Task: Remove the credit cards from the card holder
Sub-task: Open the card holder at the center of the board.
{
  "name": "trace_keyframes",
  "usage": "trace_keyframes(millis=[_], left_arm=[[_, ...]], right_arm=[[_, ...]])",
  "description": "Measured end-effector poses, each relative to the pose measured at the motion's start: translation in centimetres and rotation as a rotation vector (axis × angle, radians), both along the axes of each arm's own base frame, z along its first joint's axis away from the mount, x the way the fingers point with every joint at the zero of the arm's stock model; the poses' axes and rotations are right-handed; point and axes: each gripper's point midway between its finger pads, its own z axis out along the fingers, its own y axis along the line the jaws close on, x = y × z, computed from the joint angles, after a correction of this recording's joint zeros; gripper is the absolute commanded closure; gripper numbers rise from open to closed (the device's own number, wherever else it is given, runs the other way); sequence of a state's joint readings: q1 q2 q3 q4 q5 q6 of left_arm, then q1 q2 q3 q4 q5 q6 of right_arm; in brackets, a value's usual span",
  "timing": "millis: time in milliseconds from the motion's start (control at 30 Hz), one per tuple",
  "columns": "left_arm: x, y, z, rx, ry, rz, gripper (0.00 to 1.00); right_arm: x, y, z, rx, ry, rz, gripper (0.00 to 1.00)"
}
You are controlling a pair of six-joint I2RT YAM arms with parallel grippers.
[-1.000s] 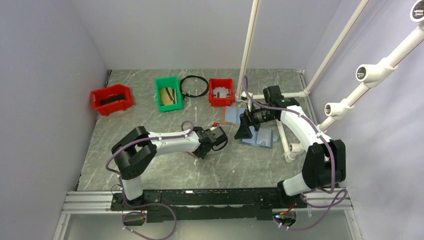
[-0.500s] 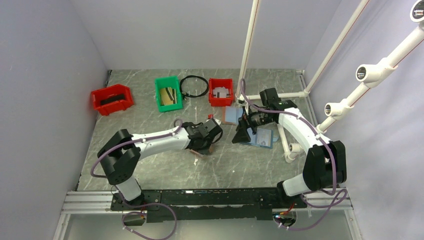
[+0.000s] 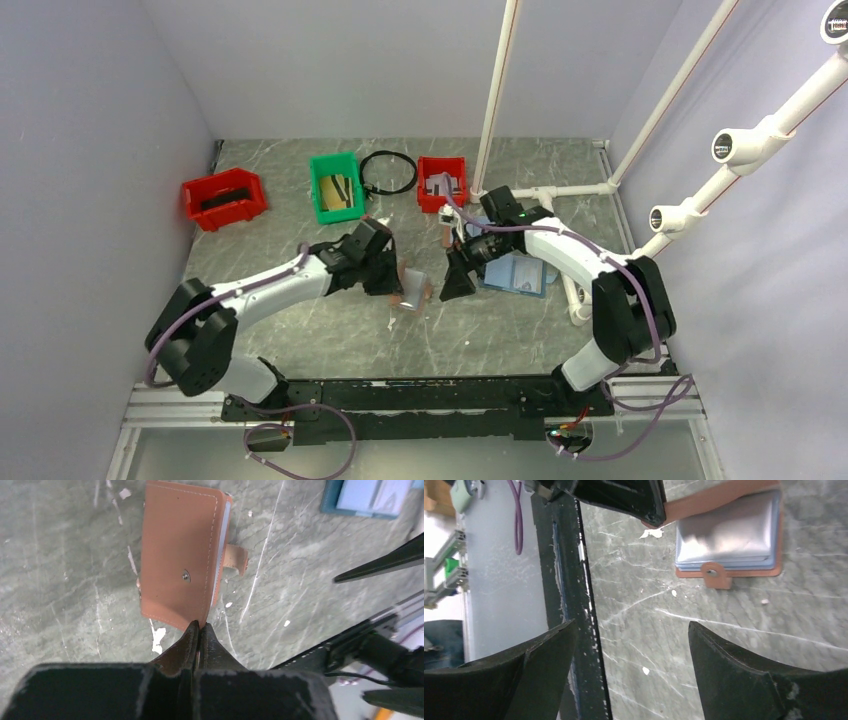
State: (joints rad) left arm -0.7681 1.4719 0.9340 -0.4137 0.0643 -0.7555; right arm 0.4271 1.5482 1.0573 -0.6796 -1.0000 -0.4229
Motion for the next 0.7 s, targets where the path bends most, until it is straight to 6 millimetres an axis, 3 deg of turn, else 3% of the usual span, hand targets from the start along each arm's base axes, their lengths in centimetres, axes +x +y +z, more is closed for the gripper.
trace_keyframes(millis=[100,233,400,533,700], left_arm=[[0.1,1.2,0.3,-0.088,0.022,0.084,1.0],[-0.2,2.8,-0.1,-0.147,0.045,0.163,1.0],[-0.6,4.3,-1.1,-0.174,0.074,0.227,1.0],[-0.7,5.0,-1.3,-0.177,0.08,0.253,1.0],[-0.9,5.5,-1.4,-0.18,0.083,0.27,1.0]], right_arm=[[0.0,1.0,-1.0,-0.02,0.055,-0.011,0.49],[1.3,1.9,-1.9,-0.048,0.13,-0.062,0.65],[3.5,4.1,-1.7,-0.058,0.159,-0.086,0.75],[3.9,6.9,-1.9,-0.086,0.145,-0.069,0.79],[3.6,9.4,-4.7,-0.189,0.146,-0.074,0.8]])
